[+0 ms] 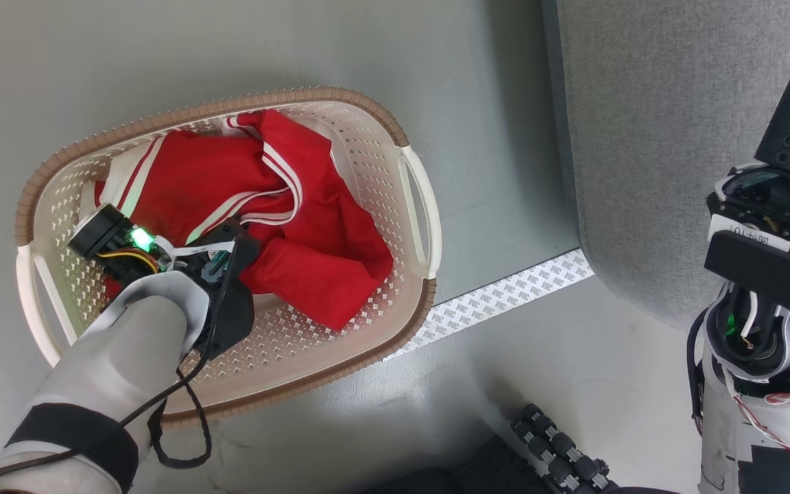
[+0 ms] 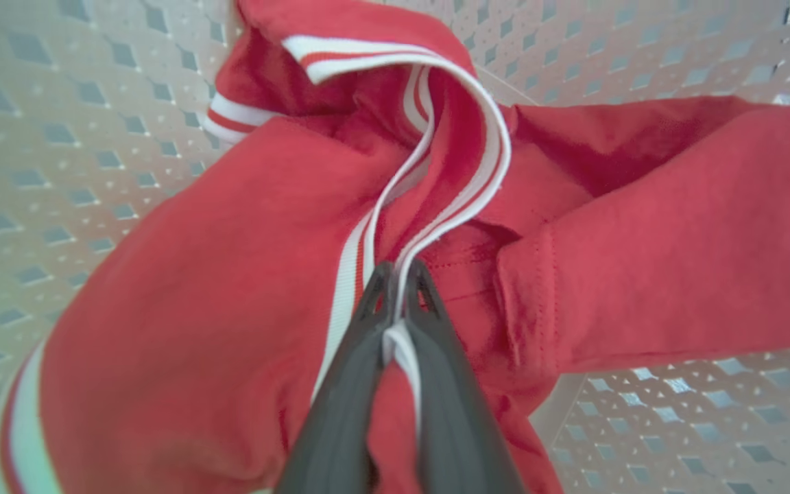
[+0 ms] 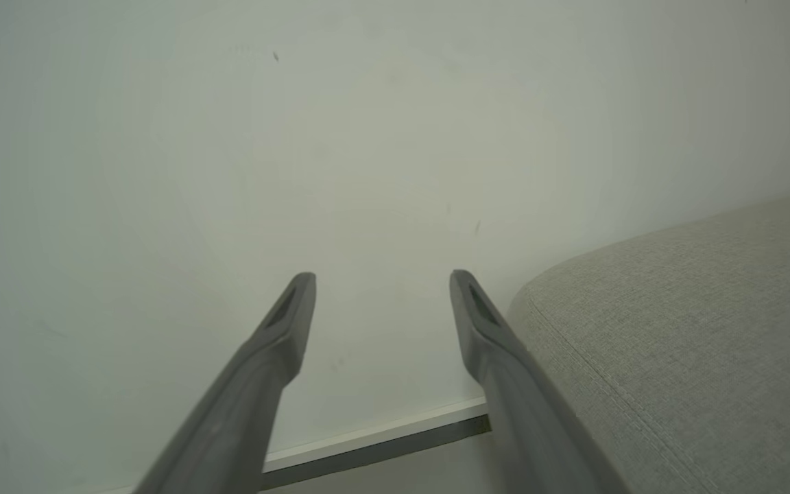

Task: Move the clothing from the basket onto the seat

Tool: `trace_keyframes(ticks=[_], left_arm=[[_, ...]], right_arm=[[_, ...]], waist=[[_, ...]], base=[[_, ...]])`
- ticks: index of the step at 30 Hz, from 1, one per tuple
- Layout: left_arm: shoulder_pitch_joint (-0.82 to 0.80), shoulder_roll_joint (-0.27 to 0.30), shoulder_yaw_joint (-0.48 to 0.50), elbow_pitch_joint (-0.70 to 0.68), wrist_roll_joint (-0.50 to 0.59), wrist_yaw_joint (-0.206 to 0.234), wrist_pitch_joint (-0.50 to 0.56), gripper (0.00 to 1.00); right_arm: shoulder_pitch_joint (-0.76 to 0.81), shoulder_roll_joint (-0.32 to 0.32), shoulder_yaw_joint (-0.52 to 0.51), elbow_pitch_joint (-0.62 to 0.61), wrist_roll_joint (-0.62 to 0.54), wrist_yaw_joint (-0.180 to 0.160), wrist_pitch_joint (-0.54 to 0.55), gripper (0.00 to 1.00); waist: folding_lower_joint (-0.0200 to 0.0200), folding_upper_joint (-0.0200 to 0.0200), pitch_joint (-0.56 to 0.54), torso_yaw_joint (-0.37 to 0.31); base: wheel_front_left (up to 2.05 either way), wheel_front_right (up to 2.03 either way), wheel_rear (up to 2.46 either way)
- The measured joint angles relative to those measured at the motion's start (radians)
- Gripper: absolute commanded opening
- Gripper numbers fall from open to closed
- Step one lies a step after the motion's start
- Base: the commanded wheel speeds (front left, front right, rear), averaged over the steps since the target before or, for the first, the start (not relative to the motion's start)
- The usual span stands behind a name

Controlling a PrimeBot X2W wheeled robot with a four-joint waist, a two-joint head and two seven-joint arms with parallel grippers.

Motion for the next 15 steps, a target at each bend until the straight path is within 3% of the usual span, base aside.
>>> trace_keyframes(ticks=[8, 15], left_arm=[[0.01, -0.004, -0.001, -0.057, -0.023, 0.013, -0.009, 0.0], [0.094, 0.027, 0.0, -0.236, -0.057, 0.013, -0.012, 0.0]], right_arm=[[0.008, 0.0, -0.005, 0.016, -0.001, 0.0, 0.0, 1.0], [0.029, 0.0, 0.003, 0.04, -0.029, 0.0, 0.0, 1.0]], waist=[[0.0, -0.0001, -0.025, 0.004], [0.0, -0.0001, -0.084, 0.017]], base=[[0.0, 0.0, 0.0], [0.0, 0.0, 0.0]])
